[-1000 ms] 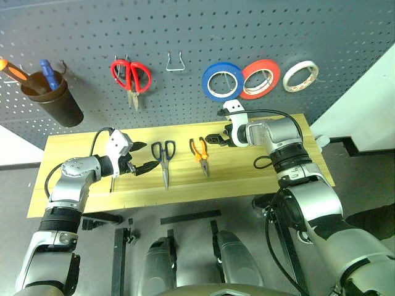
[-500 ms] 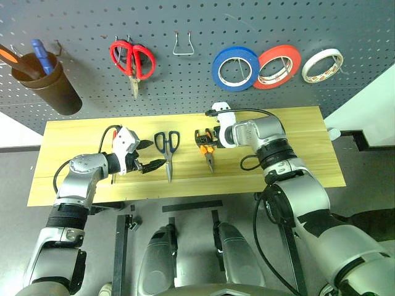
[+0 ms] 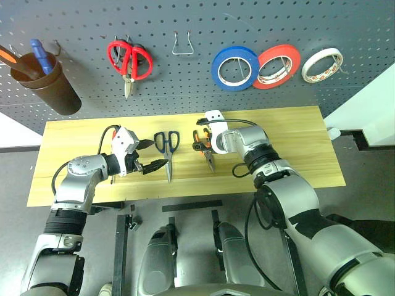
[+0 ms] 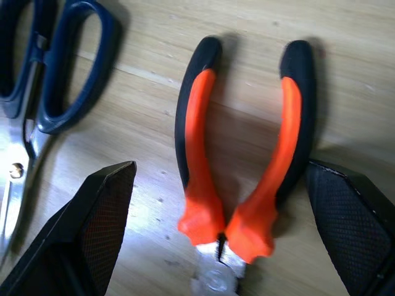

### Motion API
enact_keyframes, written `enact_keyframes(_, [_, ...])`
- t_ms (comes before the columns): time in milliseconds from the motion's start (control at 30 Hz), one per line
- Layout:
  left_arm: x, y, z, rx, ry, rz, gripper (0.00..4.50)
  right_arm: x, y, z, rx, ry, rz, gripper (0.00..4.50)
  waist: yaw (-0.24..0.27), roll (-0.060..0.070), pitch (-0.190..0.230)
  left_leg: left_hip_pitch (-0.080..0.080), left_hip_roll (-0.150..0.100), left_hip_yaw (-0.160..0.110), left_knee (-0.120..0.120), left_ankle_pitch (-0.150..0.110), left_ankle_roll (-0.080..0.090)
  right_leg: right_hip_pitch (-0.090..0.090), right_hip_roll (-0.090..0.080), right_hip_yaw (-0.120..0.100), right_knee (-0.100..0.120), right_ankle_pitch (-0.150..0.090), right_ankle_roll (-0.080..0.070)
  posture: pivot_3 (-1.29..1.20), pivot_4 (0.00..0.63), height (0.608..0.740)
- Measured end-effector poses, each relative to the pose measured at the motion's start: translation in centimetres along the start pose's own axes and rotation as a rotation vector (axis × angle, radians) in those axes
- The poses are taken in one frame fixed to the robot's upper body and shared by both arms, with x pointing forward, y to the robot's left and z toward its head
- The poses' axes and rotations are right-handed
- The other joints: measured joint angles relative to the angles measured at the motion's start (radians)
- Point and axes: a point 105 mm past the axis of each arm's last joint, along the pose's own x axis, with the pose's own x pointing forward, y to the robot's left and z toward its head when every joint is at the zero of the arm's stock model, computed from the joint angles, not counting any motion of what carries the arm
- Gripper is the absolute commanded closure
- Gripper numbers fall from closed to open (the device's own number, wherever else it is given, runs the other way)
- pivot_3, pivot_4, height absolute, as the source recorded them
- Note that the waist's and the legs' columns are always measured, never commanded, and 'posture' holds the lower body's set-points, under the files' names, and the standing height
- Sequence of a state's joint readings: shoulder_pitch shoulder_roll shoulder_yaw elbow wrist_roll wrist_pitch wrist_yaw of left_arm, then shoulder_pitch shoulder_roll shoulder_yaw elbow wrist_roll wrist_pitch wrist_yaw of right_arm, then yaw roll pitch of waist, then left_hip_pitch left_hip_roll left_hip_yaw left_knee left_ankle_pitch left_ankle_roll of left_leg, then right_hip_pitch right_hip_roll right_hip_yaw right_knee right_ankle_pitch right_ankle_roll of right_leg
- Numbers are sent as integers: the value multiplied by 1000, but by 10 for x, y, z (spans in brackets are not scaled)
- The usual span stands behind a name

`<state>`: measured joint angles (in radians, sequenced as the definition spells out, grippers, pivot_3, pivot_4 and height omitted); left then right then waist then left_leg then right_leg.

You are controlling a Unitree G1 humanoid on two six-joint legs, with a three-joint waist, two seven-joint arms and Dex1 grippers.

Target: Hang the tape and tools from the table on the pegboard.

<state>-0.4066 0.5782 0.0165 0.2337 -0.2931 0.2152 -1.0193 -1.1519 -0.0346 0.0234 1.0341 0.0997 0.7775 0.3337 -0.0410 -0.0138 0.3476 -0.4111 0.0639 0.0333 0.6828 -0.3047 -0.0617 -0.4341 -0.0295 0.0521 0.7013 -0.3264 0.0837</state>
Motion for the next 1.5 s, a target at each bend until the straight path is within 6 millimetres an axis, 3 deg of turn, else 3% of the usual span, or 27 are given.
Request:
enact_keyframes(533, [-2,0,4,-3,-28,14,0,5,2,-4,-272,58,-63,31,0,0,0,0,0,0,0,-1,2,0,0,0,0,0,0,147,391,740])
enact_keyframes(633, [-2,1,4,-3,-28,19,0,5,2,-5,-294,67,-65,576,0,0,0,0,0,0,0,-1,3,0,0,0,0,0,0,156,391,740])
enact_keyframes(833, [-4,0,0,-10,-20,28,0,5,3,-6,-344,89,-61,2286,0,0,0,0,1,-1,-1,-1,3,0,0,0,-1,0,0,175,384,740])
enact_keyframes(1100, [-15,1,1,4,-25,53,0,2,0,-7,-344,108,-28,2425,4,0,0,0,1,-1,-2,-1,2,0,-1,0,-2,0,0,178,347,740])
enact_keyframes(1200, [-19,-1,6,12,-41,41,0,-8,-11,-3,-330,114,-14,2425,12,0,0,-3,0,0,-2,1,-1,-3,-1,0,-2,0,0,166,321,740])
enact_keyframes(1333, [-27,1,12,20,-51,46,0,-35,-24,16,-326,50,20,2425,30,-1,-1,-16,1,-2,0,2,-4,-15,-1,-1,-1,0,0,150,298,740])
enact_keyframes(1500, [-37,-1,26,44,-70,19,0,-78,-6,27,-350,-34,159,2425,31,-2,-2,-24,1,-2,0,2,-4,-21,-1,-3,-1,0,0,125,262,740])
